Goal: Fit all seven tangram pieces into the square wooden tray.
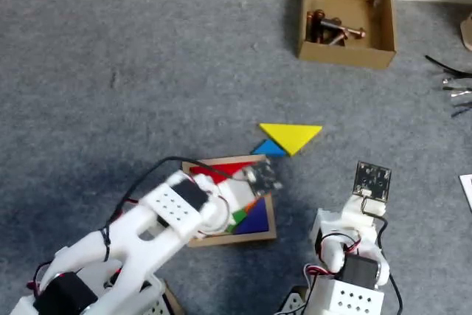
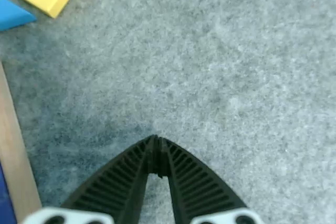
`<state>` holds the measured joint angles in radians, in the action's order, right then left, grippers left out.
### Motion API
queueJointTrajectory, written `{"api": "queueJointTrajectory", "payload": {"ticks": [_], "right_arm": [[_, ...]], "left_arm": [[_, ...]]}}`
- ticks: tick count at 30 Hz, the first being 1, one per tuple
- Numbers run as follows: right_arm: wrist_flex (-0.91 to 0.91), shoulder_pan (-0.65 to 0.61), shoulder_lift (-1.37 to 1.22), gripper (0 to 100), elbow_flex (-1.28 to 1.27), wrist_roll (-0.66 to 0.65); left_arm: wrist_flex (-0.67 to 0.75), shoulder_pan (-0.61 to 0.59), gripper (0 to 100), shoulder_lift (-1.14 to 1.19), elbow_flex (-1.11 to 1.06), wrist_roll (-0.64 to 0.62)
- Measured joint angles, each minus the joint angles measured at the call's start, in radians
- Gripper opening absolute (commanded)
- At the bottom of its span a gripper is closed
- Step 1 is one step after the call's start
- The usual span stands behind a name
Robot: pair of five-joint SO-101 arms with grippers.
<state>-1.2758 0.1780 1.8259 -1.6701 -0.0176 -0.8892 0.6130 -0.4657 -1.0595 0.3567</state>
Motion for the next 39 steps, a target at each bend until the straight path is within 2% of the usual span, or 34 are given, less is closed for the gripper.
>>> {"api": "queueJointTrajectory", "payload": {"ticks": [6,19,28,31,34,39], "right_arm": [[0.000,0.000,0.000,0.5,0.000,0.000],[0.000,0.000,0.000,0.5,0.000,0.000],[0.000,0.000,0.000,0.5,0.000,0.000],[0.000,0.000,0.000,0.5,0.000,0.000],[0.000,0.000,0.000,0.5,0.000,0.000],[0.000,0.000,0.000,0.5,0.000,0.000]], "left_arm": [[-0.015,0.077,1,0.000,0.000,0.003],[-0.060,0.078,1,0.000,0.006,0.005],[-0.269,0.078,1,0.000,0.229,0.000],[-0.287,0.080,1,0.000,0.284,0.000],[-0.232,0.049,1,0.000,0.301,0.003],[-0.026,-0.011,1,0.000,0.302,0.002]]}}
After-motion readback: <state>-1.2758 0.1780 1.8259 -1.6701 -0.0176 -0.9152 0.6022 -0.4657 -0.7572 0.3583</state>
